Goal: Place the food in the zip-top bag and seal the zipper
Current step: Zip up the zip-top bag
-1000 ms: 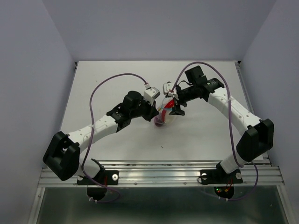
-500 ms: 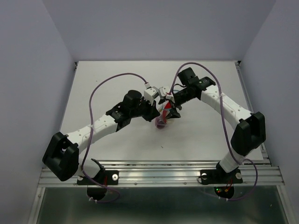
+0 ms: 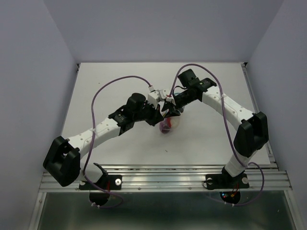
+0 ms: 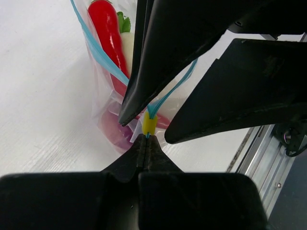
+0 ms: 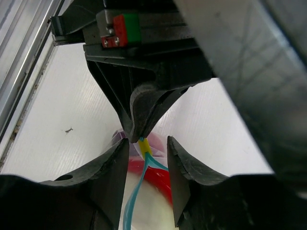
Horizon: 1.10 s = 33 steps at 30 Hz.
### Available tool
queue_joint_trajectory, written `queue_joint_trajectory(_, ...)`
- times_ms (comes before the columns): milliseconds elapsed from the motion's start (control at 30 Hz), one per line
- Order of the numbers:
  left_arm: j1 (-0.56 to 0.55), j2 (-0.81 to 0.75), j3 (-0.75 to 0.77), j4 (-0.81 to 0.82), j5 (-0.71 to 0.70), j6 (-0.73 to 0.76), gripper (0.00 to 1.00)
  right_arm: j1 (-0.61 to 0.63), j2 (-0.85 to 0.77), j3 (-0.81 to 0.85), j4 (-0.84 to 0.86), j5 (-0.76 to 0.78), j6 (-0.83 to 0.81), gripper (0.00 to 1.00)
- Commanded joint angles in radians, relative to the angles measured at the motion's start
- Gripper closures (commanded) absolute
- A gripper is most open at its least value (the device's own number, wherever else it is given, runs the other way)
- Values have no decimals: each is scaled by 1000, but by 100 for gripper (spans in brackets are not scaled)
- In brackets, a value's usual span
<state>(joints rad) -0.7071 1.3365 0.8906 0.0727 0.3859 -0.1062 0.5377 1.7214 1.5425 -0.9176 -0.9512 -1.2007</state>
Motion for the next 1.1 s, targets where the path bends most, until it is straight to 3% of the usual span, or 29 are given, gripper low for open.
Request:
queue_joint_trajectory(0,-9,-49,44,45,19,-1,100,16,15,16,2,57,18,58)
queue_joint_trajectory(533,-9,-100,24,88,21,-38,100,25,44,-13,-9,77,-26,53)
queue_joint_trajectory(1067,-9,-134,-16,128,11,-47,100,25,-29,-53,23,121,-28,55)
